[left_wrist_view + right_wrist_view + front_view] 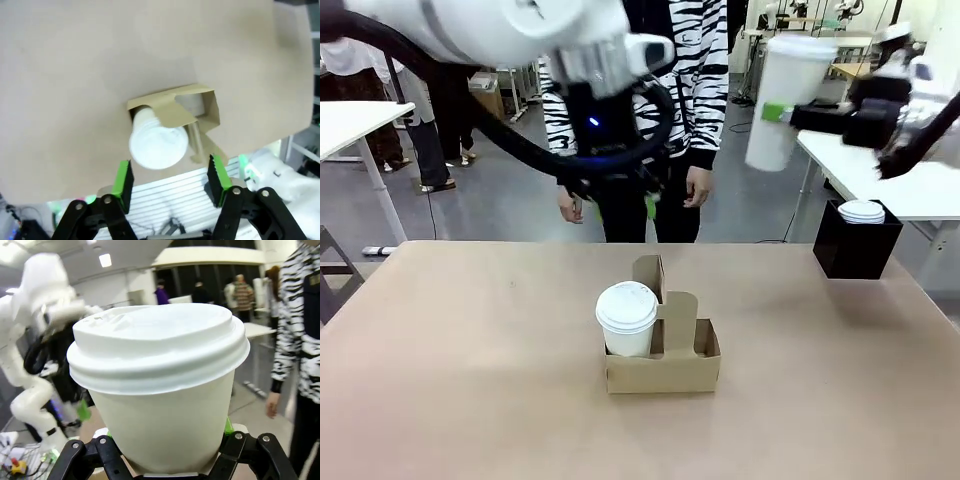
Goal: Pour a drink into a cup and package it in a carrier.
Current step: Insert the held 600 ml Paper Cup into the Cup Carrier.
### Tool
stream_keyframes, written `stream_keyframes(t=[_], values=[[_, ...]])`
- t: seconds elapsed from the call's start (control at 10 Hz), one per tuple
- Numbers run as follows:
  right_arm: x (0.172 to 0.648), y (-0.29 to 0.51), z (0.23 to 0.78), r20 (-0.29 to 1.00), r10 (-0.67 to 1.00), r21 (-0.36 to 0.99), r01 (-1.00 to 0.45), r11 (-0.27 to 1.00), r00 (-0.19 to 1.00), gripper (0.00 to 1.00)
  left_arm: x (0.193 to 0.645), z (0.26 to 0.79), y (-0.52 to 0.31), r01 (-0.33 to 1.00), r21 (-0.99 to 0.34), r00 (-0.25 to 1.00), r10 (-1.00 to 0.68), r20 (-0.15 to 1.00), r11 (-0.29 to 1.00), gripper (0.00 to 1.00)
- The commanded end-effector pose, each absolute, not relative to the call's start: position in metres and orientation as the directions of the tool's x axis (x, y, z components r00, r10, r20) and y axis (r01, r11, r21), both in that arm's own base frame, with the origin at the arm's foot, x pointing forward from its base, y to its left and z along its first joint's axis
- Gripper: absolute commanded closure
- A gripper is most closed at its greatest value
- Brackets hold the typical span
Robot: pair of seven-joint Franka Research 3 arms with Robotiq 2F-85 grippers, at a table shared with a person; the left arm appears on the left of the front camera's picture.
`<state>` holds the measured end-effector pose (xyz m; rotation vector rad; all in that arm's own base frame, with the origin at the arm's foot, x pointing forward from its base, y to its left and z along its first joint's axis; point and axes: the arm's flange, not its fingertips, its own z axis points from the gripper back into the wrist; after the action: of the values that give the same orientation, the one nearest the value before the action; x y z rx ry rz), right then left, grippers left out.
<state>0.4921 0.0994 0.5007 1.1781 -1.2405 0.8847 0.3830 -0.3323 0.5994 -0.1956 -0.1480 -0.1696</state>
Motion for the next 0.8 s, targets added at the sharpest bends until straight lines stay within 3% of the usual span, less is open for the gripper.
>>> stream_keyframes(t=[0.0, 0.2, 0.4, 0.6, 0.7], values=[[0.498, 0.137, 0.488, 0.988, -0.041, 0.153, -0.987, 0.053, 0.151, 0.19, 0.373, 0.606, -0.273, 0.332, -0.233, 0.939, -0.297, 0.171, 0.914, 0.0], [0.484, 0.169, 0.467, 0.993, -0.015, 0.117, -0.988, -0.105, 0.12, 0.19, 0.375, 0.608, -0.207, 0.566, -0.246, 0.82, -0.505, 0.27, 0.787, 0.0], [0.473, 0.184, 0.447, 0.996, 0.022, 0.09, -0.964, -0.251, 0.087, 0.19, 0.374, 0.586, -0.168, 0.643, -0.182, 0.755, -0.574, 0.317, 0.744, 0.0], [0.473, 0.179, 0.436, 0.991, 0.043, 0.134, -0.92, -0.367, 0.127, 0.19, 0.368, 0.564, -0.154, 0.674, -0.114, 0.707, -0.592, 0.387, 0.73, 0.0], [0.462, 0.192, 0.439, 0.992, 0.032, 0.123, -0.962, -0.245, 0.118, 0.19, 0.363, 0.564, -0.171, 0.582, -0.055, 0.774, -0.532, 0.343, 0.811, 0.0]])
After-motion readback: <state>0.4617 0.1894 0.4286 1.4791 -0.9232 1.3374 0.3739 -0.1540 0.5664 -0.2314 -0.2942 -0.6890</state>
